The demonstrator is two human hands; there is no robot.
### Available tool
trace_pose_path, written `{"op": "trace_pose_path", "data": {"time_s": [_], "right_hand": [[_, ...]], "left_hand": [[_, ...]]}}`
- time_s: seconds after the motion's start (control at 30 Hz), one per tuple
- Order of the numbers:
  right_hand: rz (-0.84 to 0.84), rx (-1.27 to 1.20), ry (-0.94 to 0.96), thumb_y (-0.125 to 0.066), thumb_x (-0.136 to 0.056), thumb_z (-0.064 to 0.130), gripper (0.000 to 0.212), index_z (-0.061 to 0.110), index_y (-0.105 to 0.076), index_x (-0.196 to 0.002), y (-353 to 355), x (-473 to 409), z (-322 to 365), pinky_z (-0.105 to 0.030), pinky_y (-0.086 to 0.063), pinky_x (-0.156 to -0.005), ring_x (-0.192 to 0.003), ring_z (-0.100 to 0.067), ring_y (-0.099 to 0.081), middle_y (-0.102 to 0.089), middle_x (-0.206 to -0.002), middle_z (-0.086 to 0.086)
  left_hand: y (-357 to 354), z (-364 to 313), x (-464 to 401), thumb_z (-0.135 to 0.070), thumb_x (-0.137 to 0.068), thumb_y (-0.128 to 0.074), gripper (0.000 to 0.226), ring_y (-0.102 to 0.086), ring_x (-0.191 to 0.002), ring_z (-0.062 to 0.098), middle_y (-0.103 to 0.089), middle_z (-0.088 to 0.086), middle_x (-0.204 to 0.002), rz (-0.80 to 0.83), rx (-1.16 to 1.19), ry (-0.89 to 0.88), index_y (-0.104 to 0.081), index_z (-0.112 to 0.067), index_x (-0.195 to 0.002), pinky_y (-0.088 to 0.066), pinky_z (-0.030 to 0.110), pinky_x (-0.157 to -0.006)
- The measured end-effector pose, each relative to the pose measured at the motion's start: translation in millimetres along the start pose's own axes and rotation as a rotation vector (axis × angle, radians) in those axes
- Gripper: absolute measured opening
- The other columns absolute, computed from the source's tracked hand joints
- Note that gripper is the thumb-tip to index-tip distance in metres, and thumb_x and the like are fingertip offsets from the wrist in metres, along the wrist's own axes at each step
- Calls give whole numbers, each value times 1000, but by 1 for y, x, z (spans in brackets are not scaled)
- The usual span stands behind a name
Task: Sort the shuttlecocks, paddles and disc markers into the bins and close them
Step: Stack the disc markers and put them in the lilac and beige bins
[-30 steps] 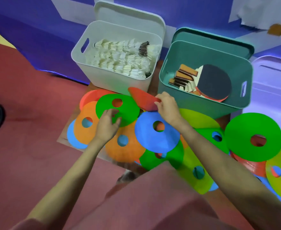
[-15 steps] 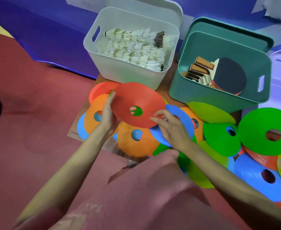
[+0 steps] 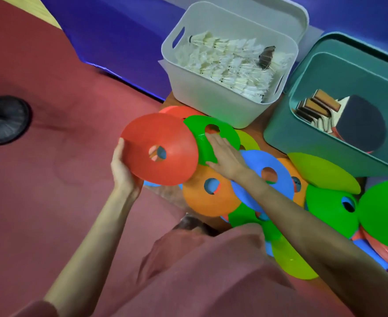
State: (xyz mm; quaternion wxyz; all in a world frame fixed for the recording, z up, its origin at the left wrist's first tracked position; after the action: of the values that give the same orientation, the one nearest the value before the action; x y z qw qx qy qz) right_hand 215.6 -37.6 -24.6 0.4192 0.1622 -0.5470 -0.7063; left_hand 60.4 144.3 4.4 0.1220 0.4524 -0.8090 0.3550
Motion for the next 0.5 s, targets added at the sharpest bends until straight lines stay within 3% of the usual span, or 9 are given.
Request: {"op": "trace_pose_path", "data": {"time_s": [0.13,0.27,0.4,0.5], "right_hand": [[28,43,-30,-79,-71,37,107,6,-13,-149,3,-11,3,-42,-41,-96,-121,-35,-41,-33,-133,-17],[-97,20,-125,-83,-56,48,123,8,-13,-149,31,-1,-2,-41,-44,-88,-118,-33,-40,-35,-125,-15],[-411,-207,-217,-67,-69,39,92,10,-25,-146,79,32,-19,-34,-44,-77,-102,-27,-49,-42,-115,-12],[-628,-543,-191,-43,-84,27,59,8,-38,-140,103,64,-29,-15,-38,-80,-93,-8,-49,-50,-115,-4]], "left_hand": [[7,-12,-1,-36,-100,-39,40,-61,-115,23,-67,8,-120,-30,-7,-47,-63,-11,-120,-47,36,-100],[13,-21,-3,-37,-100,-39,43,-59,-118,23,-64,9,-126,-57,-30,-97,-60,-10,-125,-44,37,-104],[5,-18,-3,-36,-100,-38,41,-63,-112,20,-68,6,-118,-37,-54,-74,-62,-11,-121,-49,33,-97],[-14,-3,-3,-36,-100,-40,38,-65,-107,18,-70,4,-113,1,-86,-30,-63,-12,-118,-50,32,-94]]}}
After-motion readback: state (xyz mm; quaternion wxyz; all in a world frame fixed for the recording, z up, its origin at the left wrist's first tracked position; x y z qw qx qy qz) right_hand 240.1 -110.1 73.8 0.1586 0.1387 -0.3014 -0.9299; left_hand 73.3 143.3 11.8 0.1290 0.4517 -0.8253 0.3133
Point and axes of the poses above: each hand's wrist, its own x-axis away from the middle knuckle, its own y-axis out of the back of the hand, z = x × y, the point moved 6 cm from there along -x, towards the middle knuckle
